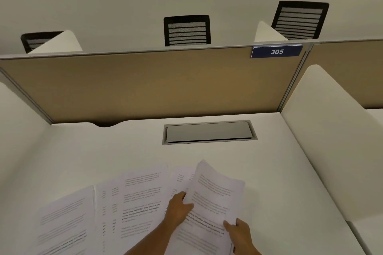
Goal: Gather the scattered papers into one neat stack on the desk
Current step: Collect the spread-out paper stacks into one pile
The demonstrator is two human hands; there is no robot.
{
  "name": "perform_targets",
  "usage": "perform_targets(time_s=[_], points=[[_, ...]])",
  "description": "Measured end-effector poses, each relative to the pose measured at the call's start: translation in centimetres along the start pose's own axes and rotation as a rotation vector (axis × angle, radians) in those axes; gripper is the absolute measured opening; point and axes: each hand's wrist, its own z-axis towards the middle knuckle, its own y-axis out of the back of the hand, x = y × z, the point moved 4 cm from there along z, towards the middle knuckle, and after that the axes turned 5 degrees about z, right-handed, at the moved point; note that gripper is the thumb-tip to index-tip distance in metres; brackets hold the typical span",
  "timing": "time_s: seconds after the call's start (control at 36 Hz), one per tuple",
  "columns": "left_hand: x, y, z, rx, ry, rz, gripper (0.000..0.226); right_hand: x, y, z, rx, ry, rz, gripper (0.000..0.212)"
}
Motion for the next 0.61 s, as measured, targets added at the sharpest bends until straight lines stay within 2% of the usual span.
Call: perform_targets(time_s=[0.08,0.19,0.47,0.61], points=[[0.9,0.9,-0.4,-0.043,0.013,0.001,0.034,0.5,-1.5,-0.4,0.043,0.003,0.003,0.026],[1.7,1.5,-0.7,-0.071,0.053,0.024,0.049,1.4,-3.2,-1.1,0.085,0.042,-0.059,0.023],[2.3,1.2,1.0,-0.004,0.094,0.048,0.051,2.2,-5.7,-1.3,0.108,0.088,-0.204,0.025],[3.0,1.6,2.8,-0.011,0.126,0.122,0.054,2.0,-6.0,-0.3,0.066,0.055,-0.208,0.027]])
